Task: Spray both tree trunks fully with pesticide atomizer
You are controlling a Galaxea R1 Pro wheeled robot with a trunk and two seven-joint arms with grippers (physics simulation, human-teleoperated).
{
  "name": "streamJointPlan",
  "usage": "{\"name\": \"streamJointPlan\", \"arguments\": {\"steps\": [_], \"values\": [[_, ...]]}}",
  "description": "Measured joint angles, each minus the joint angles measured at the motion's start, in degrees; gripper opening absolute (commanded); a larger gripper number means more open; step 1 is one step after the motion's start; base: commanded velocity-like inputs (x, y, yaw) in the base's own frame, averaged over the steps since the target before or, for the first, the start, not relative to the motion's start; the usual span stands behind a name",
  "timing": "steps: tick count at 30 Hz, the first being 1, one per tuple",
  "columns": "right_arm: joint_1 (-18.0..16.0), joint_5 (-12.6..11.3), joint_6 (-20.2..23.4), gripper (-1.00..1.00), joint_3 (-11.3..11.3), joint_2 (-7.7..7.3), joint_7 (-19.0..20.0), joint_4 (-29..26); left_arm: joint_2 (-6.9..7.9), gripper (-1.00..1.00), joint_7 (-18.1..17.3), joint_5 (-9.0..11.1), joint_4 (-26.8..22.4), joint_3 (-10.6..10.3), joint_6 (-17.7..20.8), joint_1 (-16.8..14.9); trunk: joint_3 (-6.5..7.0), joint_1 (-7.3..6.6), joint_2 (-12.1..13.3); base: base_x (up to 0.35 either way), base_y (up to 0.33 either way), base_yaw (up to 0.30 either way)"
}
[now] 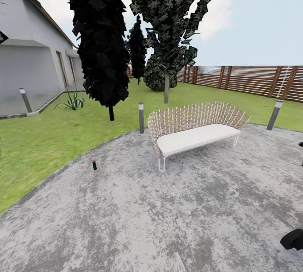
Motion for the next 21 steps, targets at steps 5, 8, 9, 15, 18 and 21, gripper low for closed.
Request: {"name": "streamJointPlan", "arguments": {"steps": [5, 8, 9, 15, 18, 21], "values": [[0.0, 0.1, 0.0, 1.0, 0.0, -0.01, 0.0, 0.2, 0.15, 1.0, 0.0, -0.1, 0.0, 0.0, -0.2, 0.0, 0.0, -0.01, 0.0, 0.057, 0.291, 0.0], [0.0, 0.1, 0.0, 1.0, 0.0, 0.0, 0.1, 0.3, 0.17, 1.0, 0.0, -0.1, 0.0, 0.0, -0.3, 0.0, 0.0, -0.01, 0.0, 0.103, 0.303, 0.0], [0.0, 0.1, 0.0, 1.0, 0.0, 0.0, 0.0, 0.3, 0.17, 1.0, 0.0, 0.0, 0.0, 0.0, -0.3, 0.0, 0.0, -0.01, 0.0, 0.123, 0.307, 0.0], [0.0, 0.1, 0.0, 1.0, 0.0, 0.06, 0.0, 0.3, 0.18, 1.0, 0.0, -0.1, 0.0, 0.0, -0.3, 0.0, 0.0, -0.02, 0.0, 0.191, 0.287, 0.0], [0.0, 0.1, 0.0, 1.0, 0.0, 0.06, 0.0, 0.4, 0.19, 1.0, 0.0, -0.1, 0.0, 0.0, -0.3, 0.0, 0.0, -0.03, 0.0, 0.233, 0.257, 0.0], [0.0, 0.1, 0.0, 1.0, 0.0, 0.0, 0.1, 0.7, 0.25, 1.0, 0.0, -0.1, 0.0, 0.0, -0.3, 0.0, 0.0, -0.03, 0.0, 0.24, 0.251, 0.0]]}}
